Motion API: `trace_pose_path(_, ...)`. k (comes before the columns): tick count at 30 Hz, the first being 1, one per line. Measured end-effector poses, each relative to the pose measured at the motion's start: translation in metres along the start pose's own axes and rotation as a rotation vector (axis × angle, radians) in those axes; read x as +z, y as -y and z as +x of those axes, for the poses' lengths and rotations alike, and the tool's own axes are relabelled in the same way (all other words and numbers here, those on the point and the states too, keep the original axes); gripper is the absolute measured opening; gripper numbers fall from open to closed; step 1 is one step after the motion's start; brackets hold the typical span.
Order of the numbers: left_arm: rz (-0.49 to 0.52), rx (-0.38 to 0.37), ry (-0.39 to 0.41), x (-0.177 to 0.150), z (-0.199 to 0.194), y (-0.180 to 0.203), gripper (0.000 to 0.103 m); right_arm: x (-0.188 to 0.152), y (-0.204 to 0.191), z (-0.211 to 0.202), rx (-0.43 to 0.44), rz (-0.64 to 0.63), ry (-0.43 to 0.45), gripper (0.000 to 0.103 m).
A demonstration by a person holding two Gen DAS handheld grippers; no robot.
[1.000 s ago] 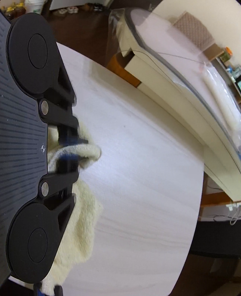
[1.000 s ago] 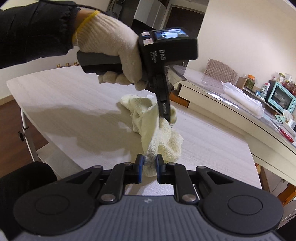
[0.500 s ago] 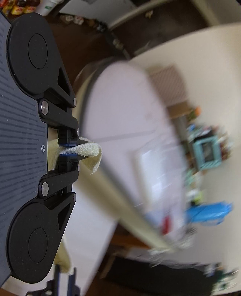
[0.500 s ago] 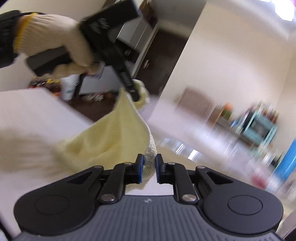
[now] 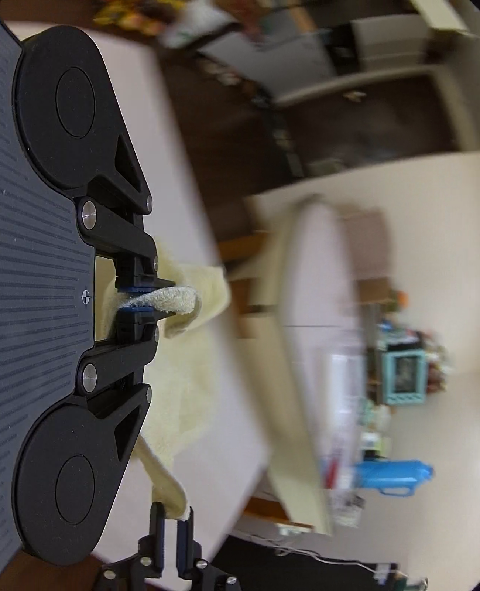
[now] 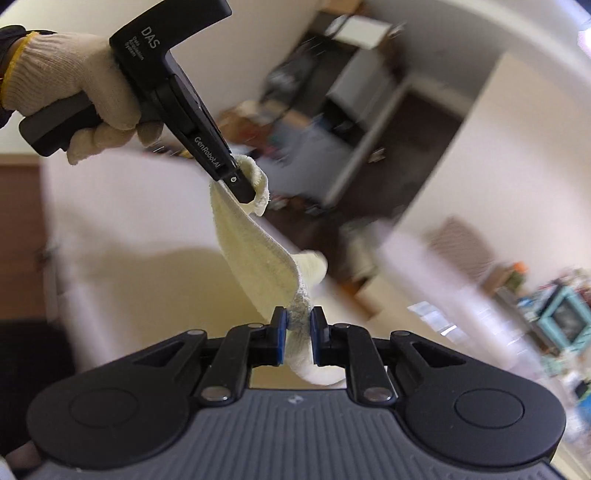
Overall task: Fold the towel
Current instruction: 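Lift the towel with both grippers and shake it open over the table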
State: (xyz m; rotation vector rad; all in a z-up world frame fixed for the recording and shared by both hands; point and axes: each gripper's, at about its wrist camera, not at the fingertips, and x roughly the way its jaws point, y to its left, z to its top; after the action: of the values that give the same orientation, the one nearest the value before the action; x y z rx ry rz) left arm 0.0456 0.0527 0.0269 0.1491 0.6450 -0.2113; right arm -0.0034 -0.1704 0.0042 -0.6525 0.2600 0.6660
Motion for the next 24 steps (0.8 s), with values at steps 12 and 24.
trace_pose_path(12, -0.048, 0.008, -0.019, -0.04, 0.0, -0.003, 0.016, -0.003, -0.015, -0.002, 0.118, -0.062, -0.042, 0.016)
trace_pose_path(24, -0.043, 0.018, 0.017, -0.063, -0.038, -0.02, 0.054, -0.019, -0.008, -0.033, 0.114, 0.073, -0.092, 0.035)
